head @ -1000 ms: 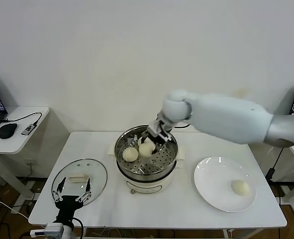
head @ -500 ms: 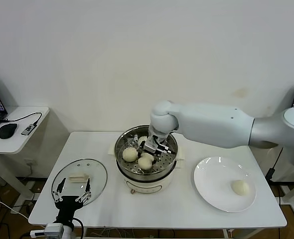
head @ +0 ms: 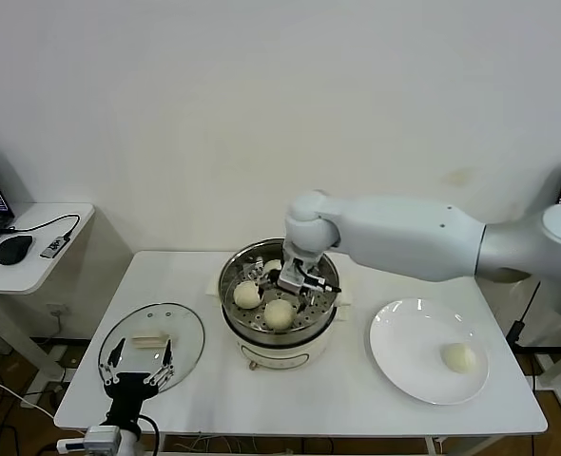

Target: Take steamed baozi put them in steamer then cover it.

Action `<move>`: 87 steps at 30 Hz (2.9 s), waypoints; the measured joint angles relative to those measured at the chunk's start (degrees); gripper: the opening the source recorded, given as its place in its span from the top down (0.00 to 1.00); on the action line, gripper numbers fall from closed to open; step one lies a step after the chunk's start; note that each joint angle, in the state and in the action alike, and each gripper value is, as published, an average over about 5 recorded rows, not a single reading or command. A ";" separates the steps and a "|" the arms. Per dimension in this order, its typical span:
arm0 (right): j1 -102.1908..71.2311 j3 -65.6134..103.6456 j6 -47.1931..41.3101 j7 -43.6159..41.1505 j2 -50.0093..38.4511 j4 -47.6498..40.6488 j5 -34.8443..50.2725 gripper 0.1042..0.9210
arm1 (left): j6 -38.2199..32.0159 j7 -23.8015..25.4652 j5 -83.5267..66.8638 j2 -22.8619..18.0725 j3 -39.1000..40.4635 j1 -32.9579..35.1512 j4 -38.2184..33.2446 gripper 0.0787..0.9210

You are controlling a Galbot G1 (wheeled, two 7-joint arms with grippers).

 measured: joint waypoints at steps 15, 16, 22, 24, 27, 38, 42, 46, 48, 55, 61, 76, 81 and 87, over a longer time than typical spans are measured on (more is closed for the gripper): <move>2.64 2.94 -28.28 2.01 -21.17 11.09 10.87 0.12 | 0.01 0.10 0.21 1.31 0.74 -0.78 0.30 0.12; 2.12 3.34 -29.54 2.17 -23.08 11.85 10.86 0.12 | -0.01 0.11 0.22 1.39 0.78 -0.77 0.35 0.12; -3.99 7.21 -34.54 2.88 -33.95 14.74 8.42 0.12 | -0.23 0.13 0.34 1.82 0.91 -0.58 0.47 0.12; -7.38 9.59 -35.46 3.13 -37.13 15.07 6.96 0.12 | -0.23 0.14 0.45 1.88 0.98 -0.56 0.48 0.12; -13.79 14.27 -36.44 3.51 -41.11 15.10 4.54 0.12 | -0.24 0.15 0.63 1.89 1.06 -0.46 0.47 0.12; -36.43 30.04 -38.02 5.23 -47.09 12.28 -3.32 0.12 | -0.25 0.16 1.05 1.60 0.99 0.11 0.34 0.12; -41.39 33.38 -37.99 5.79 -47.10 10.54 -5.35 0.12 | -0.31 0.16 1.09 1.50 0.79 0.39 0.24 0.12; -44.71 35.86 -37.68 6.38 -46.33 8.41 -6.80 0.12 | -0.32 0.15 1.10 1.43 0.63 0.46 0.20 0.12; -45.93 36.76 -37.51 6.53 -45.76 7.32 -7.27 0.12 | -0.32 0.15 1.10 1.36 0.62 0.41 0.21 0.12; -49.02 38.71 -37.28 6.72 -43.59 4.00 -8.49 0.12 | -0.30 0.17 1.11 1.20 0.61 0.32 0.33 0.12; -50.39 39.64 -37.56 6.88 -41.83 1.84 -8.90 0.19 | -0.21 0.18 1.15 1.04 0.61 0.13 0.47 0.12; -48.80 39.22 -38.61 5.85 -40.92 0.89 -6.93 0.42 | -0.16 0.18 1.15 1.29 0.58 0.14 0.09 0.12; -44.04 36.75 -39.48 5.21 -41.99 2.22 -3.89 0.42 | -0.08 0.18 1.14 1.29 0.78 -0.15 -0.05 0.12; -33.94 31.43 -41.02 5.07 -42.26 4.68 1.71 0.41 | 0.05 0.20 1.12 1.56 1.11 -0.51 0.01 0.12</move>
